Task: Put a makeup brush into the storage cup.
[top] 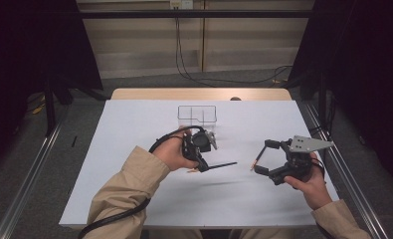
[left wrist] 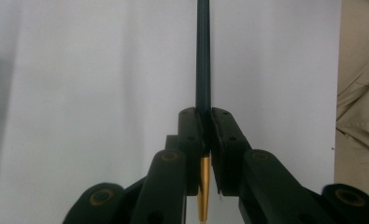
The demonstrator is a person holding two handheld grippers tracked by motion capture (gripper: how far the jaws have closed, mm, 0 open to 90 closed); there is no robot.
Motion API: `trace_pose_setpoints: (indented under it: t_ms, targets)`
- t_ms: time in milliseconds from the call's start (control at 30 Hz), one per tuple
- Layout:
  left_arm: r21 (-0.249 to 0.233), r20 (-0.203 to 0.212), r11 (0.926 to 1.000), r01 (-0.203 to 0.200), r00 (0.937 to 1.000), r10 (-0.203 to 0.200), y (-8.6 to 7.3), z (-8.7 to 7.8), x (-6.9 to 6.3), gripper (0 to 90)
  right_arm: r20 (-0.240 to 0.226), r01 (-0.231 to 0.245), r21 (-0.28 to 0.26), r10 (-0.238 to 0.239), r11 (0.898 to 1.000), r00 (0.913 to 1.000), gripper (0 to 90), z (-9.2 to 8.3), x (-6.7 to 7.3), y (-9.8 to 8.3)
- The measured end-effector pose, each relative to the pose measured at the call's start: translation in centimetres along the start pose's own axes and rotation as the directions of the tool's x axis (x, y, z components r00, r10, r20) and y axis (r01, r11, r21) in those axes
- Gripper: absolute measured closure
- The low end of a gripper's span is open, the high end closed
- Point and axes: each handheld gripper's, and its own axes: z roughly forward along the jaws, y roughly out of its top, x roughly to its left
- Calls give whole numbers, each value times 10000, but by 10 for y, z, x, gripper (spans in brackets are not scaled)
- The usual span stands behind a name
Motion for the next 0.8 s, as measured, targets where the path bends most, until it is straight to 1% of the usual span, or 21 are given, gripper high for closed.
trace_pose_setpoints:
  t_ms: [67, 233, 400, 467, 567, 600, 633, 700, 733, 800]
  targets:
    - [63, 20, 10000, -69, 10000, 69, 2, 0, 0, 833, -128, 22, 69, -21, 10000, 9999, 7, 3, 0, 2]
    - [135, 37, 9997, -182, 9998, 182, 6, 0, 0, 833, -267, 144, 387, -134, 9991, 9996, 7, 7, 0, 6]
    - [228, 90, 9995, -238, 9997, 236, 9, 1, -1, 832, -389, 336, 974, -300, 9947, 9988, 3, 10, -3, 13]
    - [232, 132, 9995, -210, 9997, 207, 10, 2, -1, 832, -555, 470, 1283, -401, 9906, 9976, 1, 11, -3, 17]
    - [296, 137, 9992, -271, 9996, 267, 11, 3, -1, 832, -815, 729, 1726, -595, 9823, 9949, 0, 15, -2, 21]
    - [310, 147, 9991, -297, 9995, 292, 11, 3, -1, 832, -899, 801, 1944, -635, 9776, 9939, 0, 16, -1, 22]
    - [266, 123, 9993, -260, 9996, 256, 11, 3, -2, 832, -939, 894, 2206, -701, 9713, 9931, 3, 18, 0, 23]
    - [331, 117, 9989, -332, 9994, 328, 12, 3, -2, 832, -1027, 967, 2659, -715, 9591, 9921, 10, 22, 1, 24]
    - [331, 132, 9989, -319, 9994, 315, 13, 3, -2, 833, -1067, 939, 2842, -658, 9541, 9921, 18, 24, 2, 25]
    - [333, 60, 9987, -393, 9992, 392, 14, 4, -3, 832, -1201, 1058, 3153, -709, 9431, 9902, 35, 28, 2, 25]
